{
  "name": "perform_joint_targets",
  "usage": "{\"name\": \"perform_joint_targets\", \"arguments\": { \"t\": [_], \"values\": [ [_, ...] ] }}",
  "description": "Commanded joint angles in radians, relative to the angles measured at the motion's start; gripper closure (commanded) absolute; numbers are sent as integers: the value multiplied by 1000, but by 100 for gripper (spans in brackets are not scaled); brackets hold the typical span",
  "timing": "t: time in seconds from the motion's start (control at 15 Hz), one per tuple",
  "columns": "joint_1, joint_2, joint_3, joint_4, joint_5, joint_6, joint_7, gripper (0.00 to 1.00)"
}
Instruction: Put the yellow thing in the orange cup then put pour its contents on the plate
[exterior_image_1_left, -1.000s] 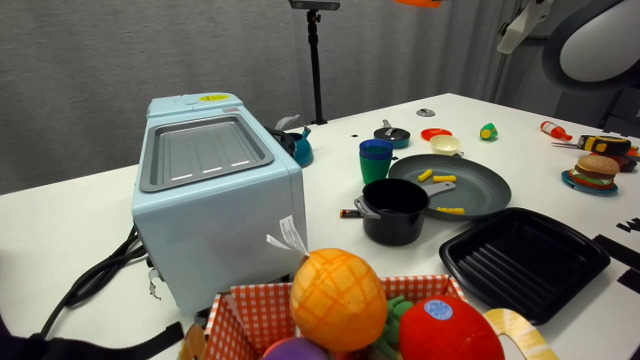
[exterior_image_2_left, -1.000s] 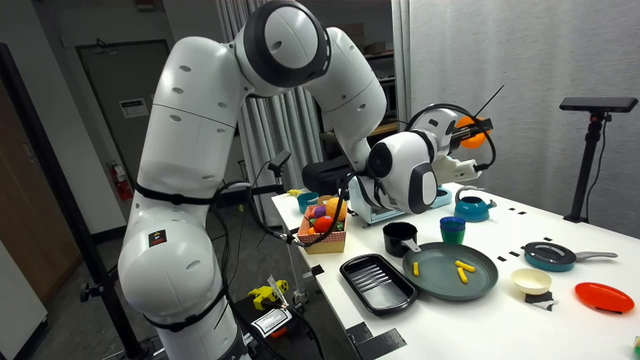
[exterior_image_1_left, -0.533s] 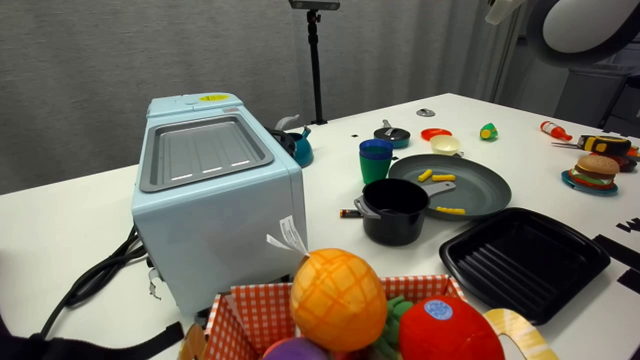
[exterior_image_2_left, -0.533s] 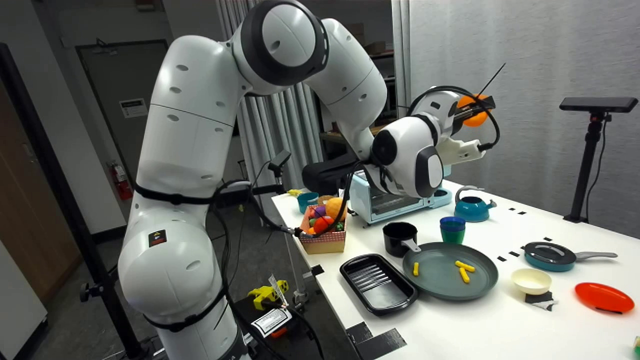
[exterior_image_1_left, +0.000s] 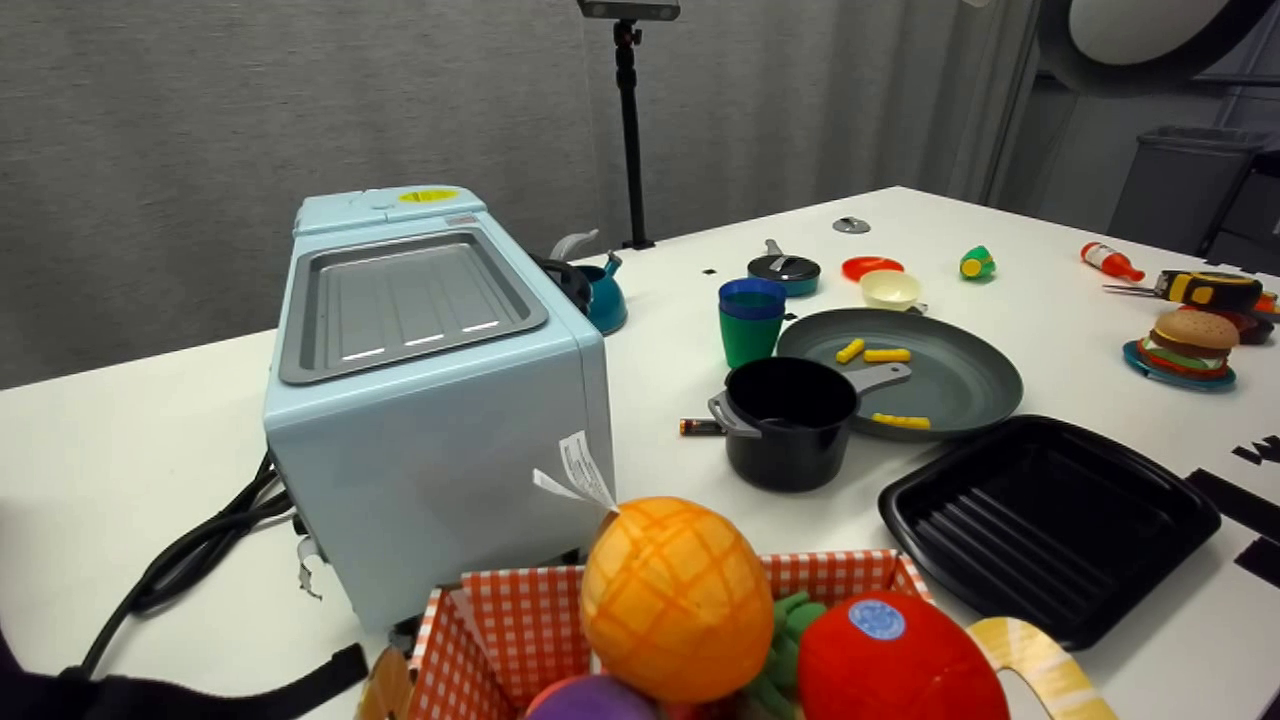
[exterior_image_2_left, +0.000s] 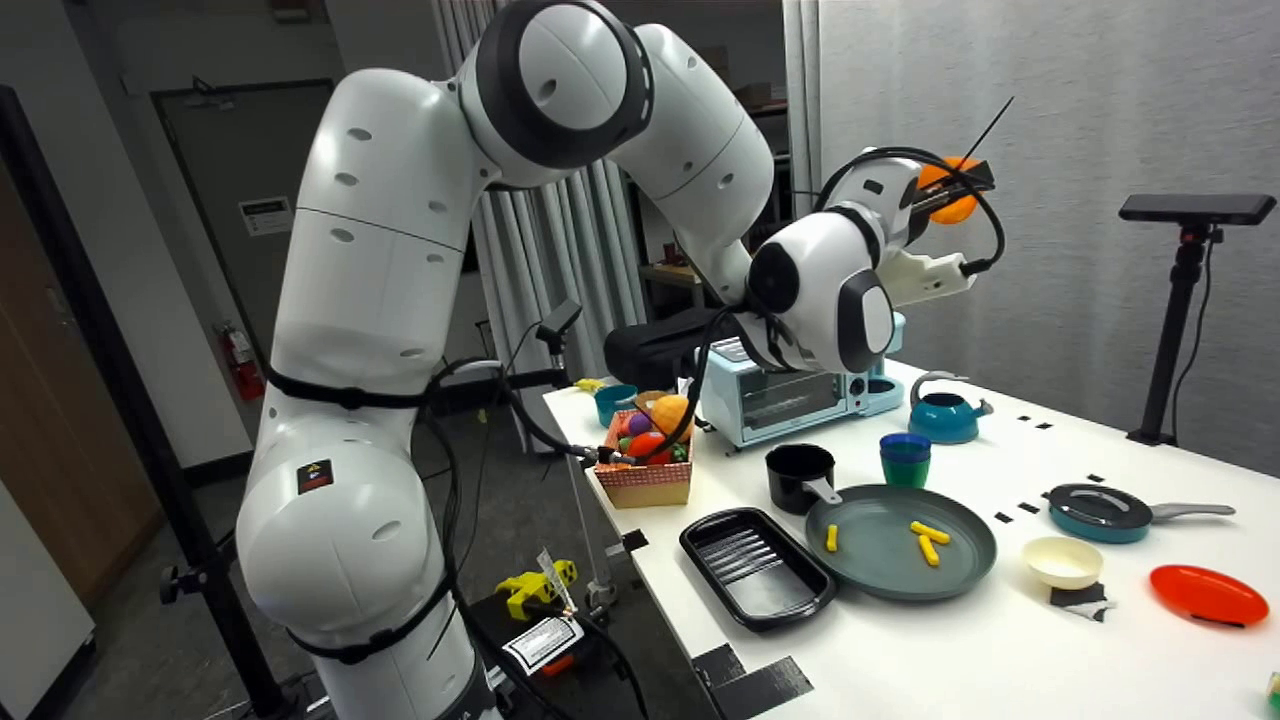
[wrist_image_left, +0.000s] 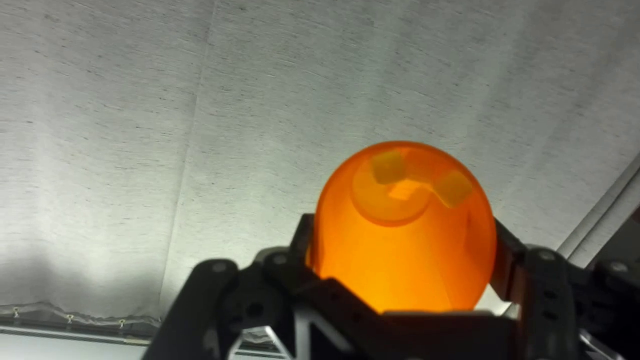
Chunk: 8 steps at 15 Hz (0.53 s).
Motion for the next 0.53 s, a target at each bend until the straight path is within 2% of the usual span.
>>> {"name": "perform_joint_targets", "arguments": {
  "t": [0.0,0.47],
  "values": [
    [-18,-3,17,24,-6,12,21,48],
    [-16,4,17,36,-1,12,16,48]
  ]
}}
